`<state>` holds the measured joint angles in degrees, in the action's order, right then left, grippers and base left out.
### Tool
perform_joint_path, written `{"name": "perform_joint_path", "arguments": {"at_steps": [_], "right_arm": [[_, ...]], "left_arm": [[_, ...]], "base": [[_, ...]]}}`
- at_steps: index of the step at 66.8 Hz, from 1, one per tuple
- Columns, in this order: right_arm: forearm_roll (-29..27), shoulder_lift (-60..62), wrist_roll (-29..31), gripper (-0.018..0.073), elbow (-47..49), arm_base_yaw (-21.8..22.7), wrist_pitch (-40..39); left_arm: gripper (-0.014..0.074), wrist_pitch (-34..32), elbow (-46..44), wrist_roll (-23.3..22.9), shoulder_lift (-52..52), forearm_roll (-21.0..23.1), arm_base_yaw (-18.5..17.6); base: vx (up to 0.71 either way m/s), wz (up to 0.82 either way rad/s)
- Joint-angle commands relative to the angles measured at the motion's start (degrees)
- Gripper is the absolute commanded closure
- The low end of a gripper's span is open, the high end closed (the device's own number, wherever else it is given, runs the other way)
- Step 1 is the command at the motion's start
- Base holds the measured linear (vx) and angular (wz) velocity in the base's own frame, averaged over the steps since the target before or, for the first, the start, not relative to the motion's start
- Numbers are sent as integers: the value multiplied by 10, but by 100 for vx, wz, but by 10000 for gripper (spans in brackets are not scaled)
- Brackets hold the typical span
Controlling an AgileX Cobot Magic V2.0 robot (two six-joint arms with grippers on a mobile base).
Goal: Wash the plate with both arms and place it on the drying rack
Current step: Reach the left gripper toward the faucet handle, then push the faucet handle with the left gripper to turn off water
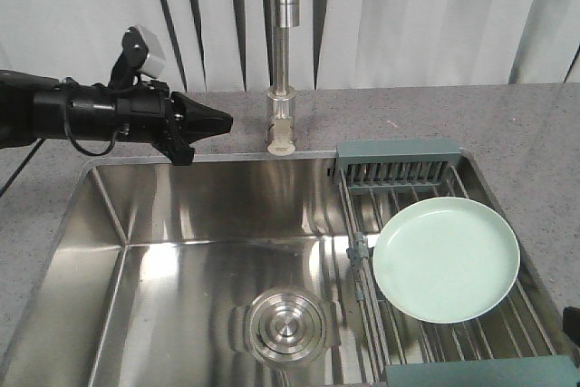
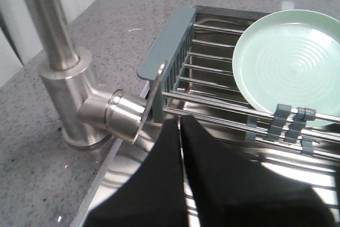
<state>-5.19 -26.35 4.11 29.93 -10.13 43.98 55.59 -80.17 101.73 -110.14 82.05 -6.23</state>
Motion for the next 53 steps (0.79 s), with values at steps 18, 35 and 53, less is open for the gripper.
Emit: {"name": "perform_joint_path", "arguments": {"at_steps": [18, 35, 53], "right_arm": [[-1, -2, 2, 279, 15, 1, -36], [-1, -2, 2, 279, 15, 1, -36], [-1, -2, 2, 279, 15, 1, -36]], "left_arm": [[604, 22, -90, 7, -25, 23, -67], [604, -55, -110, 7, -44, 26, -106], [604, -148, -110, 45, -44, 30, -119]], "base": [[0, 0], [0, 0], [0, 0]]}}
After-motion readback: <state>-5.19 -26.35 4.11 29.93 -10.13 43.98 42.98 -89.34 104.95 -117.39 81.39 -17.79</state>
